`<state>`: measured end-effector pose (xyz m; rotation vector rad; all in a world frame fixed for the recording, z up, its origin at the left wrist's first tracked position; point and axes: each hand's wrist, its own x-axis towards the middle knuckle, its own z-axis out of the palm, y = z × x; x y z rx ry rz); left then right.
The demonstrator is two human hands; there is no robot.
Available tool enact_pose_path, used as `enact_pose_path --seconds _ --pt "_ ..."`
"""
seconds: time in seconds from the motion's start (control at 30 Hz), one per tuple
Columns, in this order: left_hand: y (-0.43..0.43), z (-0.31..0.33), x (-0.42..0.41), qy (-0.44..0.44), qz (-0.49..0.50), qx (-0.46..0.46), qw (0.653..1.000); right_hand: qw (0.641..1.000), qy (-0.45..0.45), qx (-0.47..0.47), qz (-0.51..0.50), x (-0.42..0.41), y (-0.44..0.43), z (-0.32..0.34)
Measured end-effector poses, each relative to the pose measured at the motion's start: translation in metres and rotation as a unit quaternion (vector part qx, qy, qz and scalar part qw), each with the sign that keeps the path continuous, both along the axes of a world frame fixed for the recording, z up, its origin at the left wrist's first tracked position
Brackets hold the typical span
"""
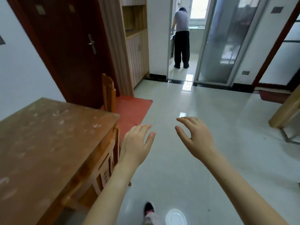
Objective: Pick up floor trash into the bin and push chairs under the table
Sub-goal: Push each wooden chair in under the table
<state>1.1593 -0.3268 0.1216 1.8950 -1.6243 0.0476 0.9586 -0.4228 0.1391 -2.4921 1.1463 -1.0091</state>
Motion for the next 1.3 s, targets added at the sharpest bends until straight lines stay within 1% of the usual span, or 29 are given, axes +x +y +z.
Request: enact_pose_path --seconds 0.13,0.27,0.4,0.53,0.67,0.77,0.87,1.07,1.17,1.3 --pt "-0.079 -0.013 0.046 0.003 0.0 0.004 1.0 1.0 0.004 -0.005 -0.003 0.043 -0.076 -0.016" --pt "-0.152 -0.002 0.097 0.003 -0.005 -0.004 1.0 0.999 0.008 0.025 -0.023 0.093 -0.147 -0.011" --pt "-0.217 0.002 0.143 -0.004 -0.02 0.007 1.0 0.999 0.018 0.037 -0.026 0.139 -0.21 -0.011" --pt "-0.272 -0.023 0.176 0.001 -0.025 0.029 0.999 0.997 0.053 0.059 -0.007 0.176 -0.269 -0.033" --pt "-0.323 -0.058 0.209 -0.001 -0.002 0.069 0.998 0.991 0.108 0.072 0.032 0.217 -0.337 -0.067" --pt "-0.374 -0.077 0.241 -0.017 0.025 0.084 0.996 0.987 0.128 0.07 0.067 0.257 -0.402 -0.083" --pt "-0.434 -0.081 0.276 -0.035 0.061 0.104 0.992 0.983 0.134 0.062 0.11 0.304 -0.478 -0.09" --pt "-0.536 -0.06 0.347 -0.011 0.166 0.09 0.982 0.966 0.146 0.039 0.209 0.407 -0.611 -0.077" --pt "-0.564 -0.063 0.383 0.008 0.219 0.098 0.971 0.95 0.16 0.037 0.266 0.466 -0.658 -0.076" --pt "-0.576 -0.086 0.426 0.038 0.288 0.125 0.949 0.921 0.179 0.053 0.34 0.539 -0.69 -0.092"
